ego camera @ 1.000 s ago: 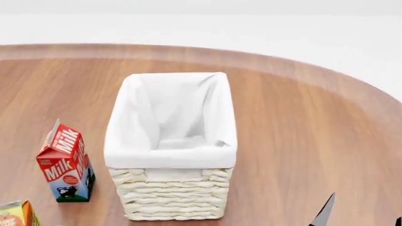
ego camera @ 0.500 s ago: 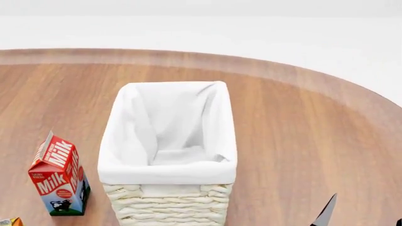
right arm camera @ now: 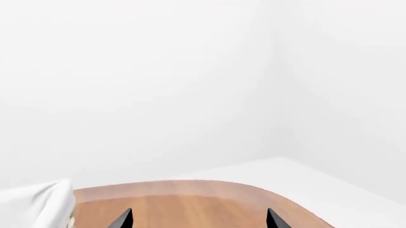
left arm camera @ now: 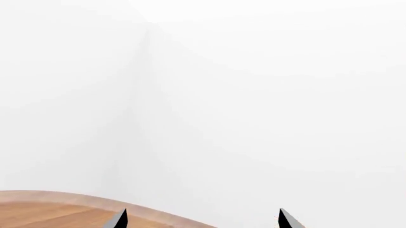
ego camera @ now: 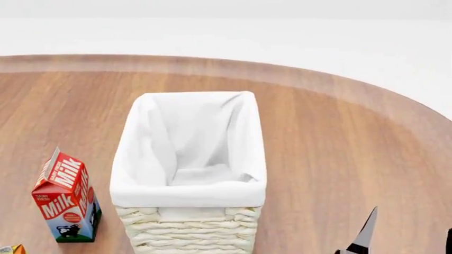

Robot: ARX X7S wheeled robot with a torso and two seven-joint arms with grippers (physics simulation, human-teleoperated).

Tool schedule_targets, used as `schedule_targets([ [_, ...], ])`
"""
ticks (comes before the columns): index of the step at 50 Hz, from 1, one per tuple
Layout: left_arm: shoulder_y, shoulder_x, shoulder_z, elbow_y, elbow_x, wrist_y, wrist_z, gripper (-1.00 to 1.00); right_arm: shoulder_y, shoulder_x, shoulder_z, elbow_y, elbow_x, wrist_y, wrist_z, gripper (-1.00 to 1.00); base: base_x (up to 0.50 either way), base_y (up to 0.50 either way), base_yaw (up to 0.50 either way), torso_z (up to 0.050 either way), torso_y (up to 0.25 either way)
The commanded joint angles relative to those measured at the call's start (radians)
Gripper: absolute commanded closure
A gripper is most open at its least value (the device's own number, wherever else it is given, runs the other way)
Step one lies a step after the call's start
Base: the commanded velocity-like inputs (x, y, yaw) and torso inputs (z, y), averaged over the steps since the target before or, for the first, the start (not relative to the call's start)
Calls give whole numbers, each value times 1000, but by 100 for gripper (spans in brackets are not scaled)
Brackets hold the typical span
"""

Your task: Pick up the alphabet soup, and put it in the basket.

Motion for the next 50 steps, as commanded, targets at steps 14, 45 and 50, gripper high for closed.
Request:
schedule_targets([
  [14, -16, -4, 5, -23, -1, -1, -9, -100, 87, 176, -11, 152, 244, -121, -451, -100, 0, 0, 0, 0, 0],
  [45, -9, -13, 10, -9, 2, -5, -23, -100, 156, 264, -191, 153, 268, -162, -836, -100, 0, 0, 0, 0, 0],
  [50, -9, -14, 11, -10, 2, -3, -24, -100, 152, 278, -211, 128, 275, -153, -862, -100, 0, 0, 0, 0, 0],
])
